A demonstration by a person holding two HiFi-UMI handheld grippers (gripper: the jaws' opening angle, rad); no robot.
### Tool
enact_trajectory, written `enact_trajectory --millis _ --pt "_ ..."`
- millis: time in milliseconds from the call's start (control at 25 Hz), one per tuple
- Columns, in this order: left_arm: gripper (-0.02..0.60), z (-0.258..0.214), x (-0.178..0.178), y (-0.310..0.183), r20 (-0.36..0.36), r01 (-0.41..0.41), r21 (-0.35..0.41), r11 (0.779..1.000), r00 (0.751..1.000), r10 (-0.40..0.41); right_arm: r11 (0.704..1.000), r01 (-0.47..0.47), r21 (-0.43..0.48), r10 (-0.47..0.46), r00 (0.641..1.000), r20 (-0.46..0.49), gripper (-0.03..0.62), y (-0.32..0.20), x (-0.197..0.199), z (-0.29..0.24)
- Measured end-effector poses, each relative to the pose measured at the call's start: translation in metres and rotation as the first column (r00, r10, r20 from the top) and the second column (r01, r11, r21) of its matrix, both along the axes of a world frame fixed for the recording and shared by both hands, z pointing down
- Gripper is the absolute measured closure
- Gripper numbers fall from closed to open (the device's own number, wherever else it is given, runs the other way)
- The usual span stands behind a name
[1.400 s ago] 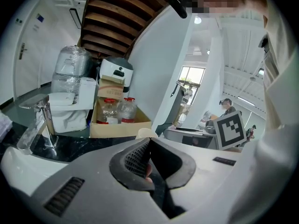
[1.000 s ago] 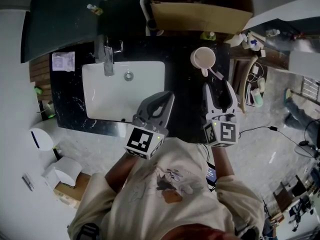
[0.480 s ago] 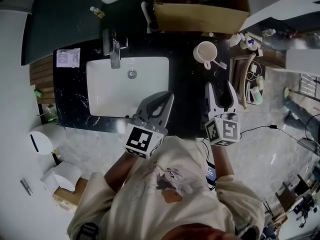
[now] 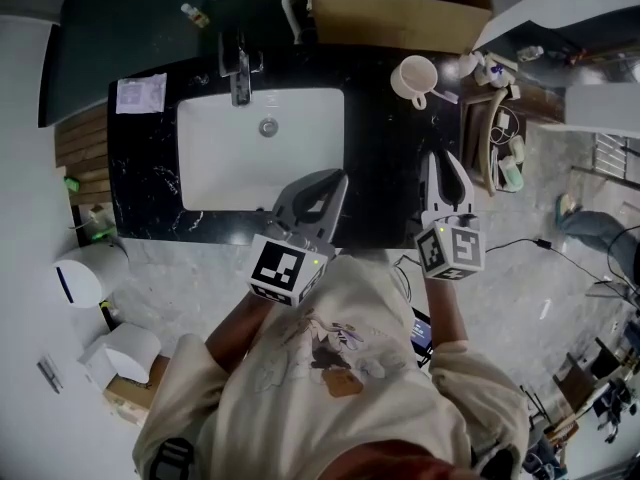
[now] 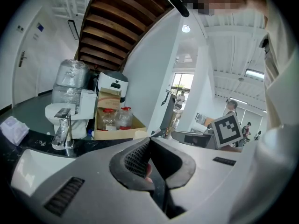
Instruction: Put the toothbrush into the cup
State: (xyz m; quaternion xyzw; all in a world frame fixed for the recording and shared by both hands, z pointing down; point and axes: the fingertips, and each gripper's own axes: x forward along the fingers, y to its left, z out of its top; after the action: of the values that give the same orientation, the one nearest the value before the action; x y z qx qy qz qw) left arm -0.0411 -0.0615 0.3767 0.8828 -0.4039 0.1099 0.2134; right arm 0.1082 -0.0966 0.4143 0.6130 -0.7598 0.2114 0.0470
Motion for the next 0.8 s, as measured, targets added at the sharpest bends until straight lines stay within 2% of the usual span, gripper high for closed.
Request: enact_trajectory --millis 120,160,360,480,680,800 --pt "0.568 -0.008 -0.006 0.012 -0.011 -0.008 0.009 1.0 1.0 0.008 1.0 -0.002 0.012 0.002 1.0 0.001 0.53 0.013 -0.008 -0.009" --pt "0.568 -0.01 -0.009 0.016 -0.014 -0.015 0.016 1.0 1.0 0.015 1.0 -0.007 0.007 0.007 1.0 0.01 0.554 0.017 -0.01 -0.01" --pt "0.568 -0.017 -0.017 0.04 -0.025 -0.042 0.032 0.999 0.999 0.043 1.0 -0.009 -0.022 0.011 0.998 0.067 0.556 0.042 -0.025 -0.009" --pt "0.568 -0.019 -0.021 0.054 -0.031 -0.066 0.041 0.997 0.997 0.067 1.0 0.012 -0.017 -0.011 0.998 0.063 0.556 0.057 -0.037 -0.013" --pt "0.568 -0.022 -0.028 0.075 -0.038 -0.118 0.062 0.991 0.992 0.12 0.998 0.063 -0.019 -0.059 0.982 0.181 0.559 0.075 -0.065 -0.024" --pt "0.568 -0.022 -0.034 0.091 -0.045 -0.146 0.056 0.988 0.988 0.148 0.997 0.083 -0.001 -0.081 0.98 0.181 0.559 0.09 -0.083 -0.035"
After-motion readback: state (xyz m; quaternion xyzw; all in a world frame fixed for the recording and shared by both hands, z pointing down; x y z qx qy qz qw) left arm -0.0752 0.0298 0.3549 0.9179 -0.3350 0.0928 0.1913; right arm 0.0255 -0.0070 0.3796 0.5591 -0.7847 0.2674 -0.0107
